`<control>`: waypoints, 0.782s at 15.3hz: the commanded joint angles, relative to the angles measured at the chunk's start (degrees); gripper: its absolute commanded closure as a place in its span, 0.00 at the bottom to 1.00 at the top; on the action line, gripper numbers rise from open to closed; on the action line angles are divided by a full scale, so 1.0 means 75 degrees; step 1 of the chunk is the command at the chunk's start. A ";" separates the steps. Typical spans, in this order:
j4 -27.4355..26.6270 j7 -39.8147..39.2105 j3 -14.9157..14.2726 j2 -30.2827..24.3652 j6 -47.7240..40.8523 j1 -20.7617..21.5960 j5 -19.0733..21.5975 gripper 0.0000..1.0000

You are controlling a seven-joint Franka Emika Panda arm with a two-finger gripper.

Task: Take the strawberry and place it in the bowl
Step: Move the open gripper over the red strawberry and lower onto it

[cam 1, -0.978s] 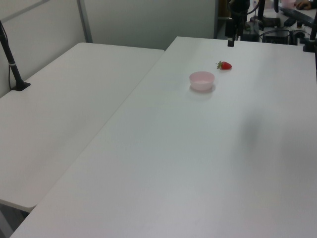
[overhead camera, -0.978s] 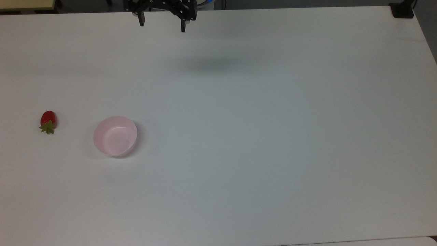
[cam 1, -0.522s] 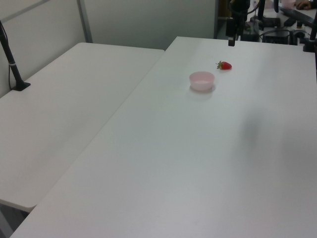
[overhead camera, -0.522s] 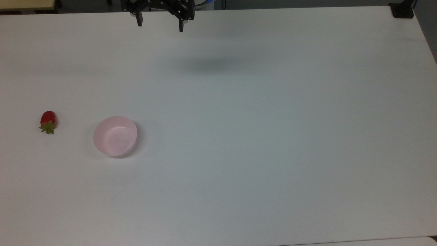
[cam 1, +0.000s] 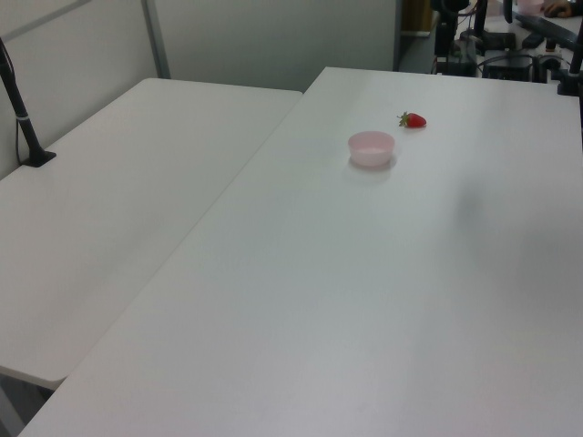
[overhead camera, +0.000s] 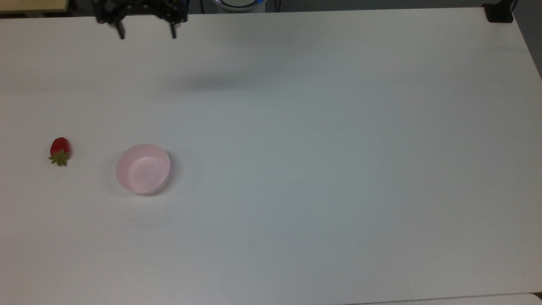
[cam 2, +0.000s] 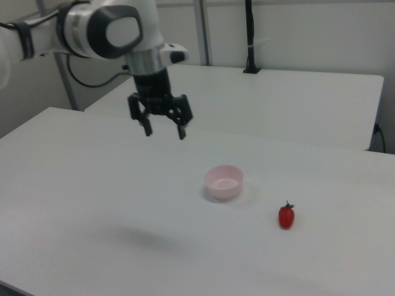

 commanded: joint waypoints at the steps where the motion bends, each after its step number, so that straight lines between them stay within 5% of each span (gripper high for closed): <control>1: 0.0324 -0.0616 -0.0008 0.0800 0.0865 -0.0736 0.0118 0.00; 12: 0.0698 -0.1461 0.0003 0.2897 0.3539 -0.1945 0.0376 0.00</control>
